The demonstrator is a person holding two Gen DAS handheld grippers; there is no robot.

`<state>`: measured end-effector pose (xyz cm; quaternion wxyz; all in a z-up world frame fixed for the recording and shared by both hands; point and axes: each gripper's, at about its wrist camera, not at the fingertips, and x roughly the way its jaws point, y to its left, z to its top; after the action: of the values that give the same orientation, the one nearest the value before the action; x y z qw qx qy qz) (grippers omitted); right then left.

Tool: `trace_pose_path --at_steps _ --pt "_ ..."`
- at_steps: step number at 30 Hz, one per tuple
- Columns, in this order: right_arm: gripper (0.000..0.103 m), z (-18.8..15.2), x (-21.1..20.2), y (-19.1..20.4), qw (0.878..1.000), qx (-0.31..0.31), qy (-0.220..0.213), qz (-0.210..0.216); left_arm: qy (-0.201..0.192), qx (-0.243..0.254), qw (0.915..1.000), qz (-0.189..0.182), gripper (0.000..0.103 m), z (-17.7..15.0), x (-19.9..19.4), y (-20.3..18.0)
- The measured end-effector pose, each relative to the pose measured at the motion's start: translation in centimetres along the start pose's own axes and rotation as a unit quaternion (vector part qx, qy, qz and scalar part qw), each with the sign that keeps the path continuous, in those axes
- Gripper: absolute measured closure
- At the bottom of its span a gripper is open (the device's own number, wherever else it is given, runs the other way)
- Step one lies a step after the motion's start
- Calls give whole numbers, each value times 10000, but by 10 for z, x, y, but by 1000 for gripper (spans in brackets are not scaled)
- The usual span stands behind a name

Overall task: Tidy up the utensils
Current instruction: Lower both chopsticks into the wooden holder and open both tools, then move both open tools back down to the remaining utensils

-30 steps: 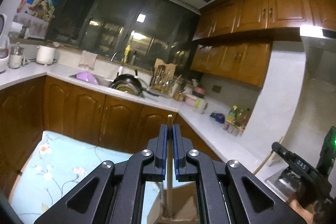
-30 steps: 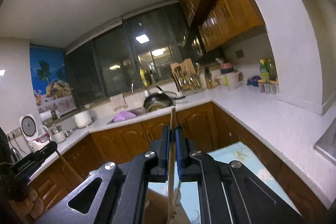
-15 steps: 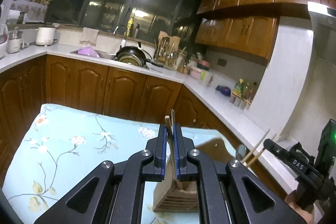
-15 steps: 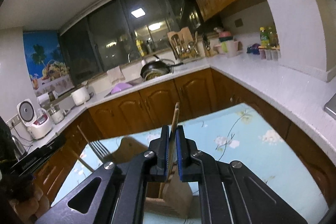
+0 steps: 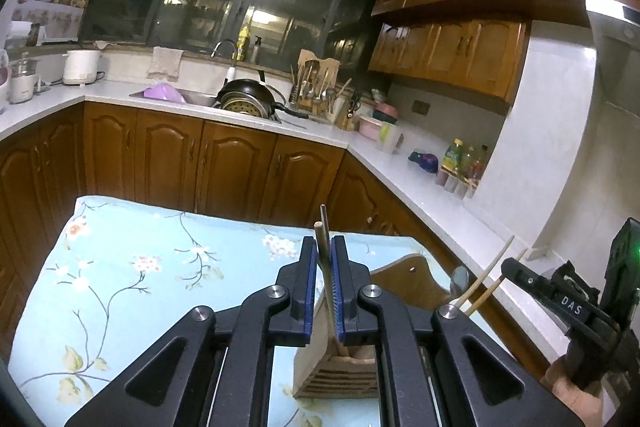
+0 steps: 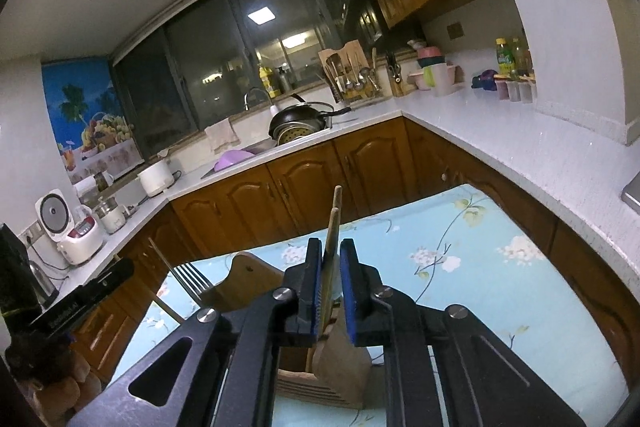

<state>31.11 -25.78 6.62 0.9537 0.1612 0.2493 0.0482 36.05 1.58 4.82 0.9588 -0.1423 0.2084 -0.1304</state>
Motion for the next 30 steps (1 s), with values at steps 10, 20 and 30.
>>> trace_pose_path --at_steps 10,20,30 --pt "11 2 -38 -5 9989 198 -372 208 -68 -143 9997 210 28 -6 -33 9" --pt "6 -56 -78 2 9996 -217 -10 186 274 -490 9972 488 19 -54 -98 23" --pt "6 -118 -103 13 9973 -380 586 227 676 -652 9928 738 19 -83 -156 27"
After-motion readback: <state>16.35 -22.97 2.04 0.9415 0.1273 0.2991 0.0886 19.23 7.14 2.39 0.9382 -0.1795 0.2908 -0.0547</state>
